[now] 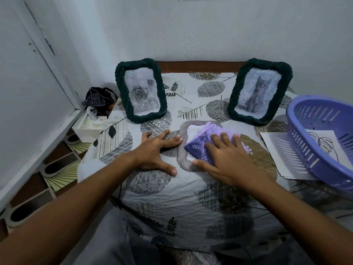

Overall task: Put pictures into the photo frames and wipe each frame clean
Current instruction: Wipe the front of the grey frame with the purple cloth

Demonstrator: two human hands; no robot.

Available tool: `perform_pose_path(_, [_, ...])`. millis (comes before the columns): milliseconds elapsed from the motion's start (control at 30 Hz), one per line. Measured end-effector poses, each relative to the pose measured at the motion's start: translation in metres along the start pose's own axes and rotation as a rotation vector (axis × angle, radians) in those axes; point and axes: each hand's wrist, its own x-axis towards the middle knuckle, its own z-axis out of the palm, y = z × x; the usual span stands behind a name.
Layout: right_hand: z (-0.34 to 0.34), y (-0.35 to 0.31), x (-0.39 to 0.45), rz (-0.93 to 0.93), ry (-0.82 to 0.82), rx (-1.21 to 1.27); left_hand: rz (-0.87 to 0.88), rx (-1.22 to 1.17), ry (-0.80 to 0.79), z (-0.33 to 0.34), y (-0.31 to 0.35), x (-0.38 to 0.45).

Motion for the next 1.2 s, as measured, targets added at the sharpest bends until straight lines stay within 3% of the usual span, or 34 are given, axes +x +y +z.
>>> perform_pose_path(467, [0.009,0.000,-0.005,-0.177,0.044,0.215,0.000,-0.006,0.019,0.002,0.000,0.001])
perform_pose_path(600, [0.013,-0.005,0.010,-0.151,0.072,0.099,-0.007,-0.010,0.031,0.003,0.000,0.000])
perform_pose_path(900, [0.018,0.009,-0.016,-0.249,0.098,0.068,-0.011,-0.013,0.038,0.003,0.001,0.000])
perform_pose_path(1200, [0.017,0.001,-0.005,-0.222,0.124,0.072,-0.014,-0.006,0.044,0.003,0.003,-0.001])
